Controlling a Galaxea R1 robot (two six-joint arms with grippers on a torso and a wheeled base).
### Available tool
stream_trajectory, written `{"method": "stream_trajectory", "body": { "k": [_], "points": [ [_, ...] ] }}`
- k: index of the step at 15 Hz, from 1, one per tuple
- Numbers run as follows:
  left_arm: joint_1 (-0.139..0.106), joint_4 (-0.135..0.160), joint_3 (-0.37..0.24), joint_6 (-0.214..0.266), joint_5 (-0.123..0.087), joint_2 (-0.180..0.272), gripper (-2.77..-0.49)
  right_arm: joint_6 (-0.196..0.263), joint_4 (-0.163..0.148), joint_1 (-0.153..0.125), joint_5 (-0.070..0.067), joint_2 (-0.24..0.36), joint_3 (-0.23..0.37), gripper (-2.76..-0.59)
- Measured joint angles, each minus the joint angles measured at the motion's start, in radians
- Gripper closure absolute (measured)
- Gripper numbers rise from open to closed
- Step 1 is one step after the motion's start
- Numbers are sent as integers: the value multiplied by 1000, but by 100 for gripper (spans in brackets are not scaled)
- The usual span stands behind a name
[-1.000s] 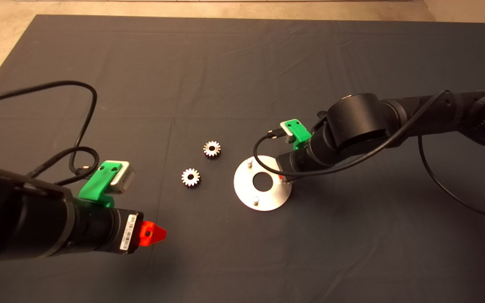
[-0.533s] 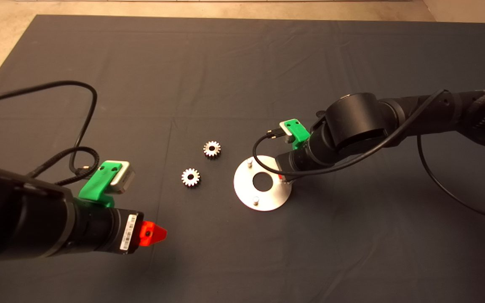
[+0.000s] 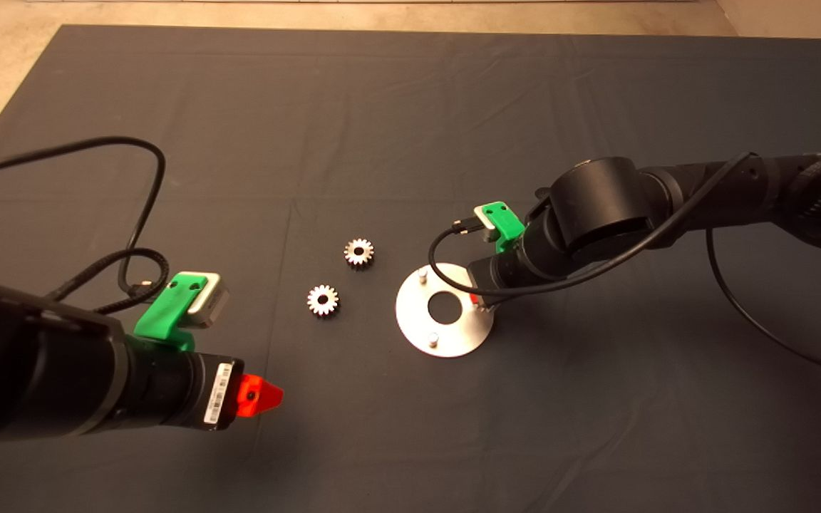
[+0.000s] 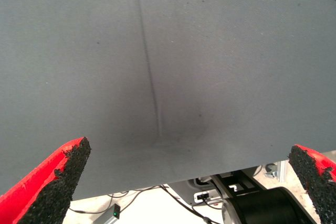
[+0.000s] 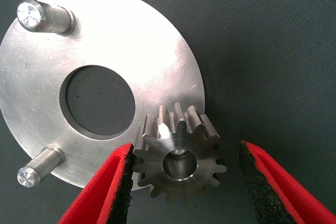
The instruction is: Install three planetary gears onto the carrier pins
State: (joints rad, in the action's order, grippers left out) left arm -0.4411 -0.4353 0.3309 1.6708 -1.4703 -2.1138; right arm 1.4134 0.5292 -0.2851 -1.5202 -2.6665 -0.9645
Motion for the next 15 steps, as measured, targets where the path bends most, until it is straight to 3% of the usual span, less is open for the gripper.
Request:
{"method": "stream_trajectory", "body": {
  "k": [2,8,12,15],
  "points": [
    [0,0,0,0,5,0,-275,0,0,0,-4,-2,-1,-158],
    [0,0,0,0,5,0,-275,0,0,0,-7,-2,-1,-158],
    [0,0,0,0,5,0,-275,0,0,-1,-7,-2,-1,-185],
    [0,0,0,0,5,0,-275,1,0,-8,-7,-2,-1,-189]
  ]
}}
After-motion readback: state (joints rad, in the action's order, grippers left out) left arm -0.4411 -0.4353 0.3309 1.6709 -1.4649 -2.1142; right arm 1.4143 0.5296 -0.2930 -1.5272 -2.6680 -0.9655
